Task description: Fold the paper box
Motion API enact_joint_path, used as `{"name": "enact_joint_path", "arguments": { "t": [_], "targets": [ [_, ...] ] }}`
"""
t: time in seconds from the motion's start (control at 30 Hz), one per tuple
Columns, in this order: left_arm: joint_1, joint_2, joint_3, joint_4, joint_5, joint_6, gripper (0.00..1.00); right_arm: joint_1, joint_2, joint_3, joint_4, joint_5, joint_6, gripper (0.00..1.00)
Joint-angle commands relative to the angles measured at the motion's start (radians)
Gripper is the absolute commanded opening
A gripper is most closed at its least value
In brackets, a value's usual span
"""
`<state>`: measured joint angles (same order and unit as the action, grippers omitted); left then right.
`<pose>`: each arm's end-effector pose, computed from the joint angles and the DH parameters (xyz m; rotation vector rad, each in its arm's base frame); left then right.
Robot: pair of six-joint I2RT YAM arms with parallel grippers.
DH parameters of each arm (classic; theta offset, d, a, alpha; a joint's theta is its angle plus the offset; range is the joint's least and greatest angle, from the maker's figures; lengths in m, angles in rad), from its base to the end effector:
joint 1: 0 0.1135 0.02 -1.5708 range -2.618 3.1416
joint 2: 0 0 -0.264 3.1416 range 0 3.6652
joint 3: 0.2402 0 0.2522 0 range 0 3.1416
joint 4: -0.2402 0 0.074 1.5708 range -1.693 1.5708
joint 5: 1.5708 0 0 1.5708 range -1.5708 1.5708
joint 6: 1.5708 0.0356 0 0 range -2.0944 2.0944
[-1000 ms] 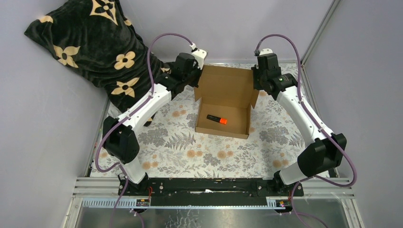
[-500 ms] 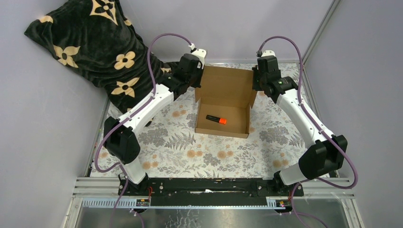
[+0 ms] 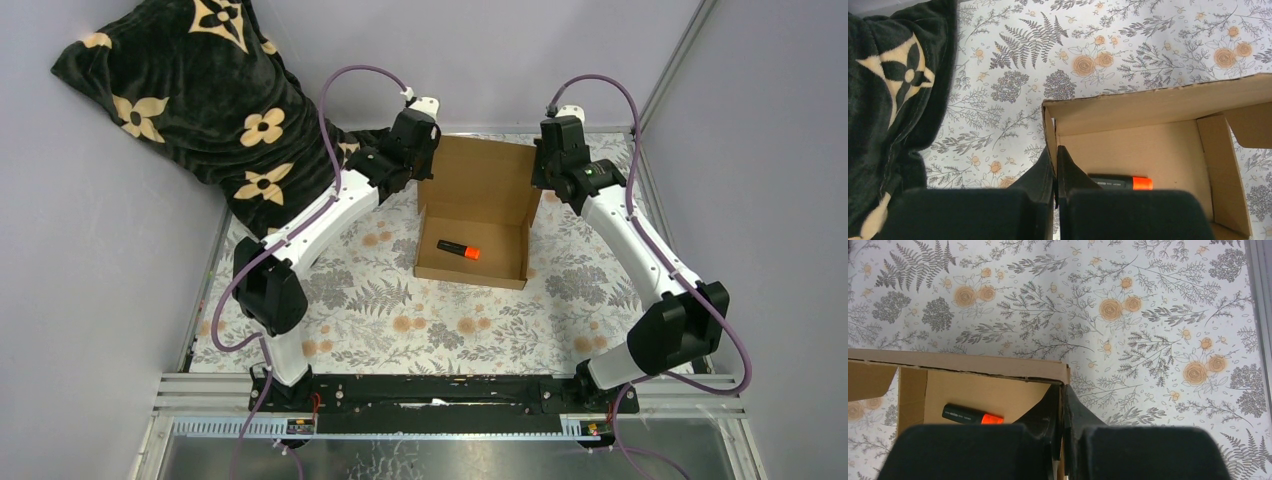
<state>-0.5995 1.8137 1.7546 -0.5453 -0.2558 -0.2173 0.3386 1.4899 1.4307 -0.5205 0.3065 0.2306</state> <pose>0.3525 -0.2300 0.3536 0.2665 2.1428 -0.1947 0.3215 0.1018 0.3629 0.0621 2.1194 0.0074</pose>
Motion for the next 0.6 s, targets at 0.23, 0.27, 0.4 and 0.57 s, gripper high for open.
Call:
{"name": "enact_joint_path", "arguments": {
  "t": [0.23,0.27,0.4,0.57],
  "targets": [
    [-0.071,0.024,0.036,0.033,0.06,-0.122,0.02,0.059,0.023,0.059,0.098,-0.078,0.137,0.0],
    [-0.071,0.023,0.034,0.033,0.055,-0.129,0.02,0.06,0.021,0.055,0.102,-0.071,0.145,0.0],
    [-0.073,0.028,0.036,0.033,0.041,-0.169,0.02,0.067,0.017,0.043,0.116,-0.038,0.163,0.0],
    [-0.077,0.041,0.043,0.023,0.022,-0.218,0.02,0.08,0.019,0.028,0.131,-0.007,0.179,0.0]
  ]
}}
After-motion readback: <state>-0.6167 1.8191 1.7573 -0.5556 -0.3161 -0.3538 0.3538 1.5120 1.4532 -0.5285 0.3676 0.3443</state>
